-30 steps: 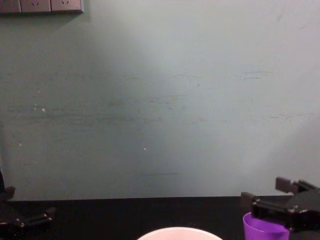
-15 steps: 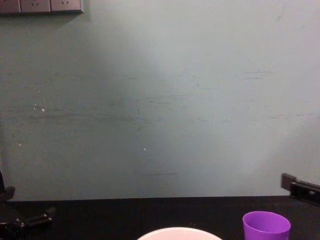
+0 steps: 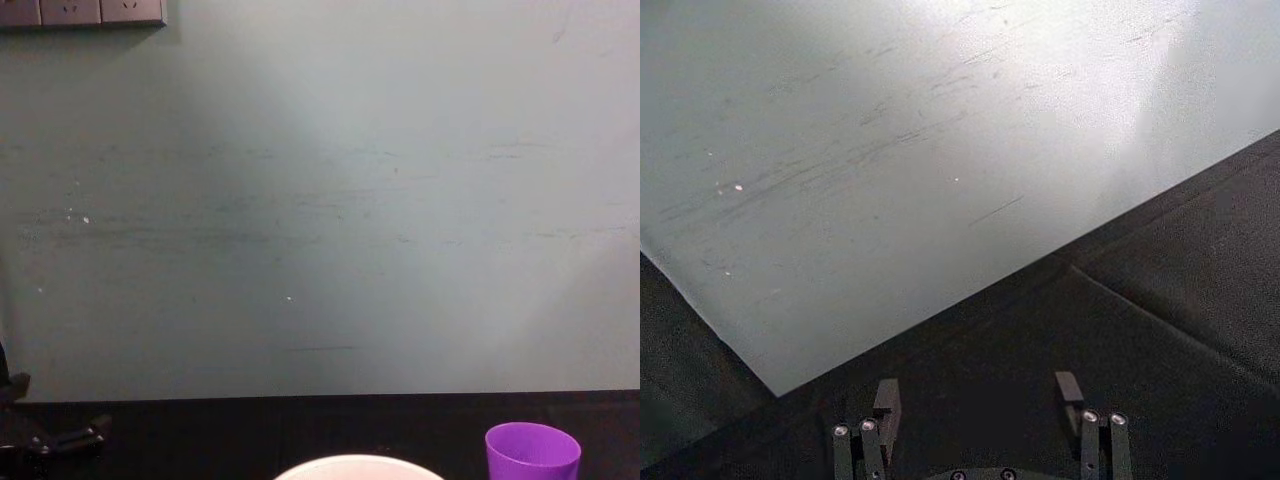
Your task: Pick up the cup and pour the mung beans from the cup into the bowl.
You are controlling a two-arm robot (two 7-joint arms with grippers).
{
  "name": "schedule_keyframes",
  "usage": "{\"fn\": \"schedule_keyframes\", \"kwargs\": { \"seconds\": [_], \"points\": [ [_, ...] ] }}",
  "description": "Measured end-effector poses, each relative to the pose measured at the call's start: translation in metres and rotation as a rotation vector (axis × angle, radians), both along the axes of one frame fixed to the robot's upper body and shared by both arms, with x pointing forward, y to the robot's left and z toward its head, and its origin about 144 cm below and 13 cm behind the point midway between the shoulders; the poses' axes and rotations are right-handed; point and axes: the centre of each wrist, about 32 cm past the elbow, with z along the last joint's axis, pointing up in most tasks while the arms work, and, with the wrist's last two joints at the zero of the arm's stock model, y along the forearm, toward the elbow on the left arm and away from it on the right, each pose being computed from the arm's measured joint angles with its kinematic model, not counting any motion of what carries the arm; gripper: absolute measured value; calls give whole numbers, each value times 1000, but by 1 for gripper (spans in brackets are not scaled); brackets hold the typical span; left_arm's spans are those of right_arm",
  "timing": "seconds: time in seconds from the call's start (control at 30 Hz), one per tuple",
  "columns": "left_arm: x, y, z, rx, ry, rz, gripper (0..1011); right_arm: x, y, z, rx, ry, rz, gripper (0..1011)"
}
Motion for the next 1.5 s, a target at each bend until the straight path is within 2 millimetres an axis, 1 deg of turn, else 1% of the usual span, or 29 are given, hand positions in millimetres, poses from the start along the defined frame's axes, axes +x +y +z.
{"fn": "schedule_keyframes", "kwargs": {
  "seconds": [0.2,1.5],
  "points": [
    [0,0,0,0,0,0,1003,2,-1,-7,4,12,-14,1002],
    [0,0,0,0,0,0,1003,2,0,-4,1,7,-2,1002]
  ]
}}
